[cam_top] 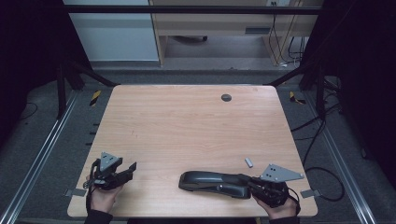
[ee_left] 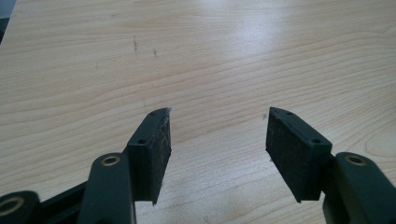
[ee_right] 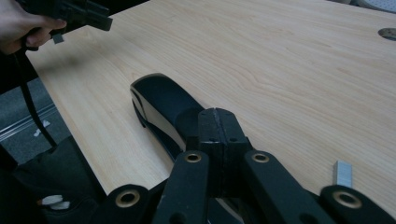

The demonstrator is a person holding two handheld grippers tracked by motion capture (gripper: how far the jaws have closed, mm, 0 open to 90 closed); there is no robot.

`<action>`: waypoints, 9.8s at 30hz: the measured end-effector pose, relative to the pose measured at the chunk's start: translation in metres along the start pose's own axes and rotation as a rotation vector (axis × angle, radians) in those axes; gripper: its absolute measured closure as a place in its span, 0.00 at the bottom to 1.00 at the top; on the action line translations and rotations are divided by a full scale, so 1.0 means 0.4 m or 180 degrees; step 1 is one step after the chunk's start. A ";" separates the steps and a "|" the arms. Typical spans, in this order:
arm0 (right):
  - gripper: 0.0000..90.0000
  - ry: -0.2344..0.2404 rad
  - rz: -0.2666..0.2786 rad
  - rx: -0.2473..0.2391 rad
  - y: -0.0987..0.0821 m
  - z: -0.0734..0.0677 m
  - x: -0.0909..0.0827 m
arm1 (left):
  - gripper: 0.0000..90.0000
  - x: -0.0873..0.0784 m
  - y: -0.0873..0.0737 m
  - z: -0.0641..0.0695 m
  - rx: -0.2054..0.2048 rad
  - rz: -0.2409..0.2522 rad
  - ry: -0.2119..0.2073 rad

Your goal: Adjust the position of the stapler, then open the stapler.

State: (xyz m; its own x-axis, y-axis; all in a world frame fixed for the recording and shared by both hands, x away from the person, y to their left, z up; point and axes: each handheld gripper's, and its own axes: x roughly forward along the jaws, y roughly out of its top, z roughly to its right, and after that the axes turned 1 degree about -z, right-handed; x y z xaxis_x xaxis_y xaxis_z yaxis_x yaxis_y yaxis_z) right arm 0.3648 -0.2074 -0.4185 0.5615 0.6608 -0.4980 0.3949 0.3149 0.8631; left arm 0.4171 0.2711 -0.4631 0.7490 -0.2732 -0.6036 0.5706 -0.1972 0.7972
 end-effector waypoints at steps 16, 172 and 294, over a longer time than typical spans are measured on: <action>1.00 0.0104 -0.0097 0.0048 -0.033 -0.015 0.005 | 0.44 -0.003 0.001 -0.001 0.0036 -0.0010 0.0023; 0.42 -0.1173 -0.0071 0.0478 -0.159 0.211 -0.012 | 0.28 -0.086 0.203 0.374 0.1502 0.0411 -0.0530; 0.51 -0.1106 -0.0101 0.0490 -0.158 0.211 -0.007 | 0.26 0.071 0.149 0.787 0.3139 0.0038 -0.0370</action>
State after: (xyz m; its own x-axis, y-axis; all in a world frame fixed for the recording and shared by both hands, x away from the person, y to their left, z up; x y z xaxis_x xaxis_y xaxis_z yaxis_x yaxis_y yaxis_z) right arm 0.3995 -0.2868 -0.4788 0.7498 0.3738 -0.5460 0.5058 0.2081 0.8371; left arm 0.3664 -0.0447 -0.4300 0.6851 -0.3603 -0.6331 -0.0117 -0.8744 0.4850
